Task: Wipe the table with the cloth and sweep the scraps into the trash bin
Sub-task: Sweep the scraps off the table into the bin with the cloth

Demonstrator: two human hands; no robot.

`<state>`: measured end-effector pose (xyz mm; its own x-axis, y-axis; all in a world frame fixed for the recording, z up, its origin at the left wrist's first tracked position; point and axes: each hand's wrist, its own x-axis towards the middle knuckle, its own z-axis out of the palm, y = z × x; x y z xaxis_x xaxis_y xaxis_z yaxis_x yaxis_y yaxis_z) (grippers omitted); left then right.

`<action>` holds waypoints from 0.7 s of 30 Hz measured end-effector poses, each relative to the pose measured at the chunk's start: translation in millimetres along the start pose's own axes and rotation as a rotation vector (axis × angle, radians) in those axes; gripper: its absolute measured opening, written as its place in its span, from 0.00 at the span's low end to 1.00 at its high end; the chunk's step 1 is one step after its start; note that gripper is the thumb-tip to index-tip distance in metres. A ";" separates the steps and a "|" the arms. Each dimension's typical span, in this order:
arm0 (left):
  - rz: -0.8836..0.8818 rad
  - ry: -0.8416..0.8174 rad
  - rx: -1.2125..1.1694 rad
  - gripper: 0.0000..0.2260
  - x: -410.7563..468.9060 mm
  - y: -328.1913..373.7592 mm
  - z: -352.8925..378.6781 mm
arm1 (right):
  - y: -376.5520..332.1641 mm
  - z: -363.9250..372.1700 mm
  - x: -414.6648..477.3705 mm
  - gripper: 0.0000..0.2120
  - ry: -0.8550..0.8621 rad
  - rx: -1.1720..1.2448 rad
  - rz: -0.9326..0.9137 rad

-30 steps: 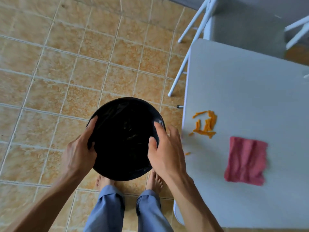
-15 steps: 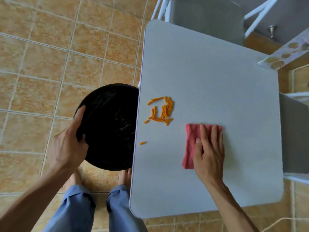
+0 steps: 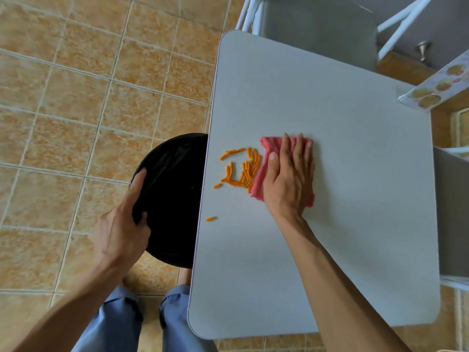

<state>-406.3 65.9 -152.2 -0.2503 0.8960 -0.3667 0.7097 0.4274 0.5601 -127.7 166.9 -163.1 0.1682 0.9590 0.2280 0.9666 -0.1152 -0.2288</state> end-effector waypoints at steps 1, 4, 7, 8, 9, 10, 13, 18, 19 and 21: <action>-0.004 0.003 -0.004 0.40 -0.6 0.5 0.0 | -4.7 2.5 2.0 0.23 0.002 0.025 -0.042; -0.025 0.012 -0.024 0.39 -1.8 2.0 -0.9 | -22.2 5.2 5.4 0.21 -0.042 0.099 -0.175; -0.030 0.032 -0.024 0.38 -3.1 1.1 -3.7 | -40.0 4.6 1.3 0.22 -0.122 0.137 -0.261; -0.033 0.037 -0.024 0.38 -3.8 0.9 -5.1 | -44.9 4.8 -1.2 0.23 -0.140 0.140 -0.285; -0.036 0.041 -0.026 0.38 -4.4 0.9 -6.5 | -49.9 4.9 -4.2 0.23 -0.149 0.145 -0.307; -0.039 0.042 -0.030 0.38 -5.4 0.7 -8.0 | -55.2 4.8 -7.7 0.22 -0.151 0.161 -0.325; -0.042 0.048 -0.032 0.38 -9.1 -0.7 -10.0 | -74.3 3.7 -21.4 0.20 -0.159 0.260 -0.372; -0.050 0.043 -0.042 0.38 -14.3 -3.5 -12.0 | -83.7 3.7 -27.2 0.12 -0.178 0.341 -0.435; -0.045 0.037 -0.043 0.39 -15.2 -4.6 -12.8 | -77.3 1.9 -25.1 0.13 -0.165 0.350 -0.414; -0.037 0.031 -0.048 0.39 -16.6 -7.3 -14.1 | -55.7 -4.3 -23.7 0.14 -0.137 0.338 -0.328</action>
<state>-416.6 49.6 -139.8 -0.2968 0.8824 -0.3651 0.6671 0.4651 0.5820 -184.8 149.5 -151.7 -0.1837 0.9585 0.2179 0.8435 0.2676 -0.4657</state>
